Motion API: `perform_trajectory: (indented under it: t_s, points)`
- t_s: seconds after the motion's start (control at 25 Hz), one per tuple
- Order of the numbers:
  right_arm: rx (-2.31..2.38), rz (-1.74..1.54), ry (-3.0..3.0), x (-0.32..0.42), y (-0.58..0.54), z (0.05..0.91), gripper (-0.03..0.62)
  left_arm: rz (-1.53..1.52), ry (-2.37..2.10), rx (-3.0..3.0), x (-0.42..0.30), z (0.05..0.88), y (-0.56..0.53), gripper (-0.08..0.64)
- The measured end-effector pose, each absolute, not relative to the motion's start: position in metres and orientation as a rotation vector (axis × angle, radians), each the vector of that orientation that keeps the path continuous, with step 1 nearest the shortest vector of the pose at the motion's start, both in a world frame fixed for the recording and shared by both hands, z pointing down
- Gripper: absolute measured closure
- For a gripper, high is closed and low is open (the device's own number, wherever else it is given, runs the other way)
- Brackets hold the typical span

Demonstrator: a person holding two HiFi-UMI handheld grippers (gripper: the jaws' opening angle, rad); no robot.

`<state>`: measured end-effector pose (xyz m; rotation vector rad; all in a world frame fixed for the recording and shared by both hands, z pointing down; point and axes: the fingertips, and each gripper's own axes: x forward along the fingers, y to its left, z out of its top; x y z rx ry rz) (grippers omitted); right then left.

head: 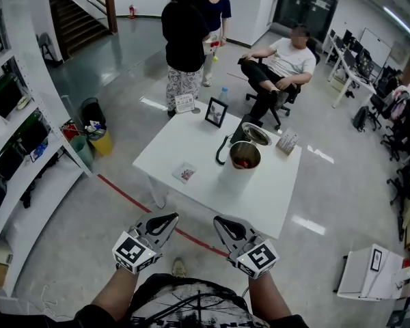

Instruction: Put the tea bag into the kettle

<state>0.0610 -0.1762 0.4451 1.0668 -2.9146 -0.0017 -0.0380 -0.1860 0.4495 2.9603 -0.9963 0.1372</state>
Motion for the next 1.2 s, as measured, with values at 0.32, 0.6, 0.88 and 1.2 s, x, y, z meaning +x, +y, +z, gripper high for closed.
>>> perform_trajectory:
  t_s: [0.32,0.6,0.88,1.2]
  points:
    - [1.155,0.008,-2.852,0.033,-0.226,0.448,0.581,0.1,-0.904,2.991,-0.067,0.447,-0.237,0.552]
    - [1.173,0.024,-2.857,0.007,-0.259,0.451,0.581,0.062,-0.878,2.989,-0.088,0.454,-0.269,0.551]
    - [1.183,0.023,-2.829,0.0,-0.277,0.456,0.581,0.07,-0.862,2.98,-0.096,0.464,-0.284,0.552]
    - [1.175,0.077,-2.823,0.0,-0.306,0.468,0.581,0.102,-0.899,2.964,-0.1,0.471,-0.306,0.552]
